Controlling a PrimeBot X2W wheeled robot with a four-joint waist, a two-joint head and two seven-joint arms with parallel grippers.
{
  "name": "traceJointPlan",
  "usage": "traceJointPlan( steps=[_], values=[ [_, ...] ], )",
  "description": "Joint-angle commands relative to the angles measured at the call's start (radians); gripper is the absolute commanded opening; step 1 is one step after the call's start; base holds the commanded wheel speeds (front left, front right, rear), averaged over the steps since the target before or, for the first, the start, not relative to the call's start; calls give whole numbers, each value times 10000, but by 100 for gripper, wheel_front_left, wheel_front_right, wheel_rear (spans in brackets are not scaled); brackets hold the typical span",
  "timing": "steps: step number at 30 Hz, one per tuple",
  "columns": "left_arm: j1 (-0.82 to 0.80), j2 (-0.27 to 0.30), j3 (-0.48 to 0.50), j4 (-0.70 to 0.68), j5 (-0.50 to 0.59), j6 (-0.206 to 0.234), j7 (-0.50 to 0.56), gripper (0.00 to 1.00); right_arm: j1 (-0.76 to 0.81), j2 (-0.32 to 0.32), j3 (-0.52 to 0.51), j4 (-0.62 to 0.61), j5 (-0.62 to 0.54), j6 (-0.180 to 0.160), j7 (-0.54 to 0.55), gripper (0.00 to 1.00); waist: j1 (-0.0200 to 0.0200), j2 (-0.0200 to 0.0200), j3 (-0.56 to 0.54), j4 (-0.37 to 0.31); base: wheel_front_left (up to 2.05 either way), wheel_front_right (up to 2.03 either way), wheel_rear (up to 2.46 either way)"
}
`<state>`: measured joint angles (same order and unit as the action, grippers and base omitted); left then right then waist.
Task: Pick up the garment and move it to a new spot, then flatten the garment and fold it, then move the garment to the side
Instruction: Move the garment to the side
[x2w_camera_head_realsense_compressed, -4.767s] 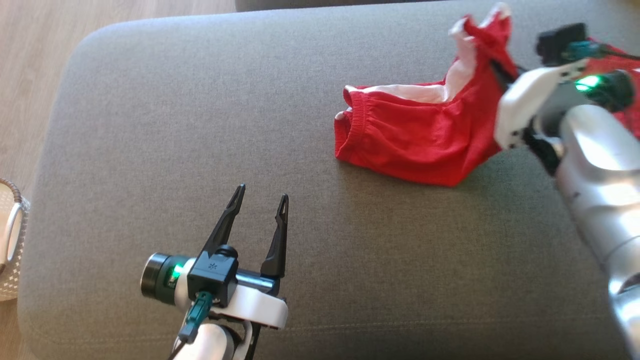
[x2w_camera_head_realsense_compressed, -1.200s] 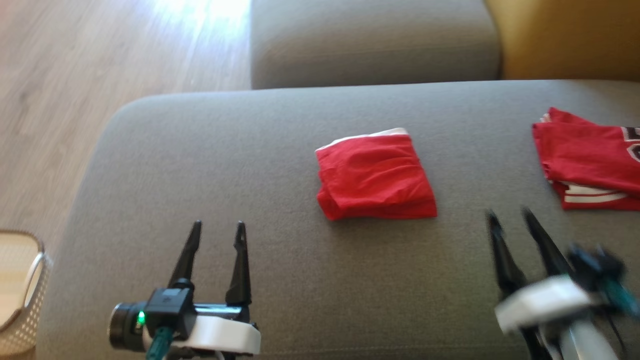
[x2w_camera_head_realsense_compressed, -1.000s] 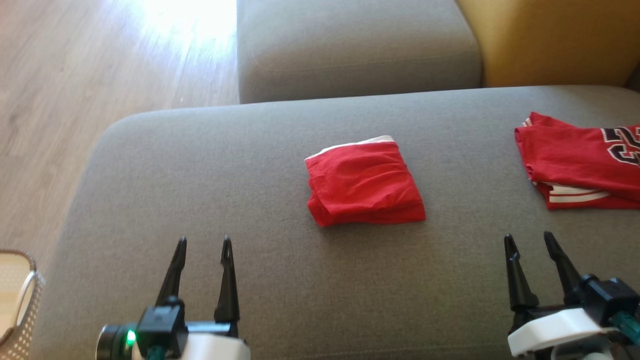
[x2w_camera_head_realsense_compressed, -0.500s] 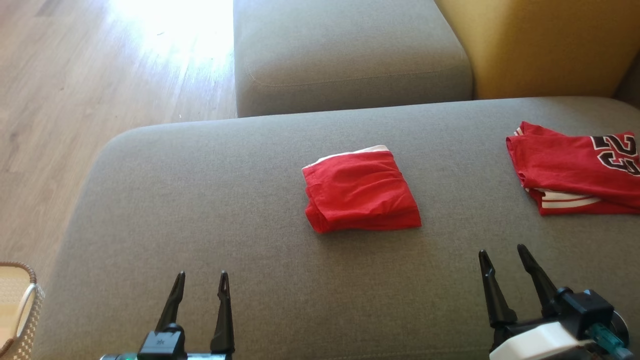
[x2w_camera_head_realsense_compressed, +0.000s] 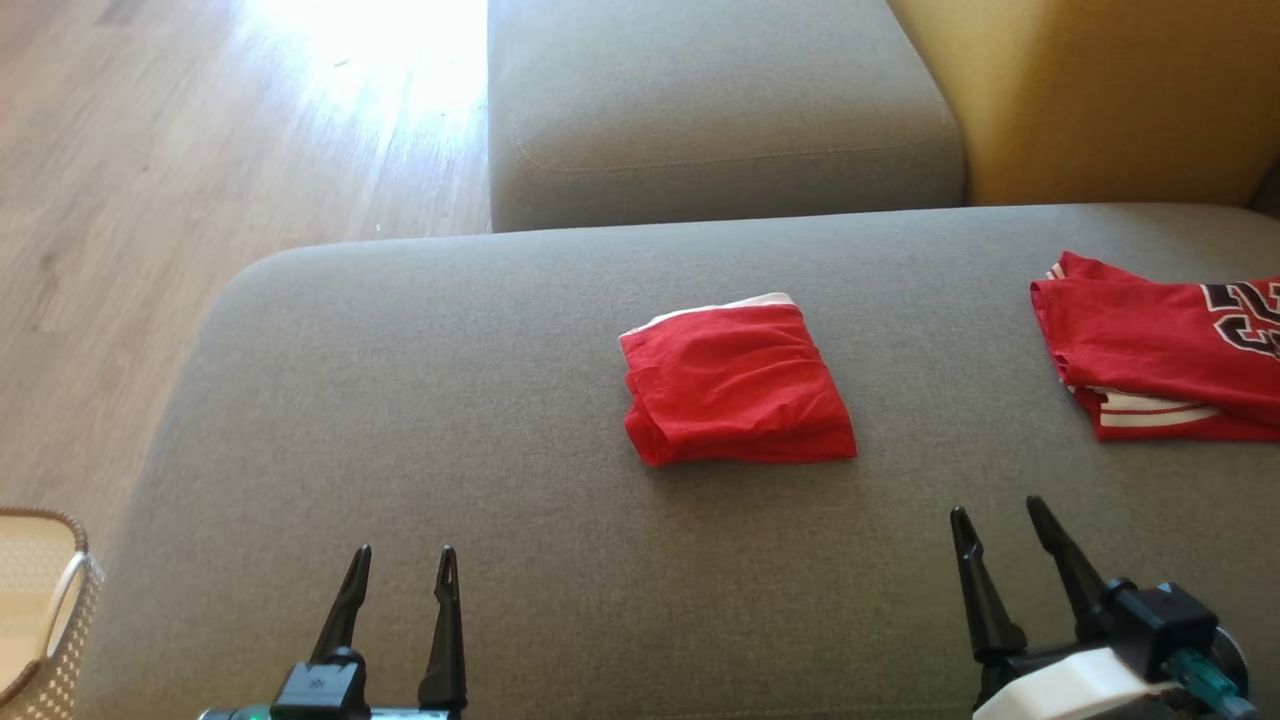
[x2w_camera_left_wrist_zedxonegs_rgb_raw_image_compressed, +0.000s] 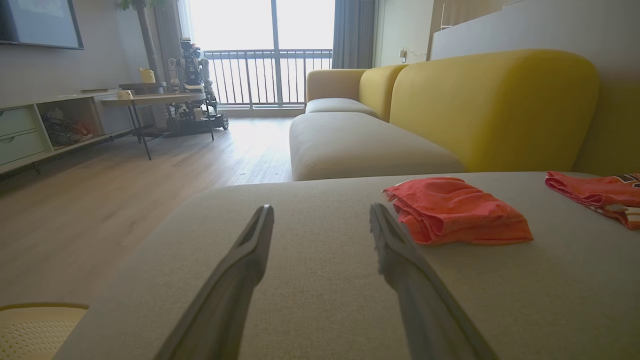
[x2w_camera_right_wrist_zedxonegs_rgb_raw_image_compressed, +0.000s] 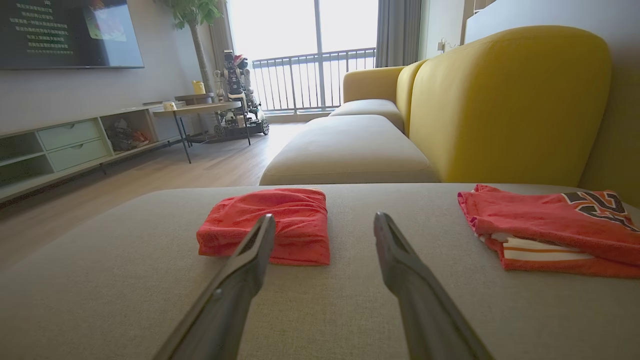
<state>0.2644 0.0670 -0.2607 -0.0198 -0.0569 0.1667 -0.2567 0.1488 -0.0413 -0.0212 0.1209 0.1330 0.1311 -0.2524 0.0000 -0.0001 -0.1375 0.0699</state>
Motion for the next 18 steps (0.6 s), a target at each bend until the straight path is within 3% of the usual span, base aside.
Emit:
traceJointPlan(
  steps=[1,9,18],
  values=[
    [-366,-62,341,-258,21,-32,-51,100,-460,-90,311,-141,57,-4,-93,100,0,1,49,107,0,0,0],
    [-423,-100,107,-246,95,-136,-51,100,-1570,-90,-78,1479,204,-4,-93,100,0,1,463,703,0,0,0],
    [-775,-131,-466,-145,187,-420,-51,100,-5238,-502,-966,5365,892,-4,685,100,0,1,1372,1505,0,0,0]
  ],
)
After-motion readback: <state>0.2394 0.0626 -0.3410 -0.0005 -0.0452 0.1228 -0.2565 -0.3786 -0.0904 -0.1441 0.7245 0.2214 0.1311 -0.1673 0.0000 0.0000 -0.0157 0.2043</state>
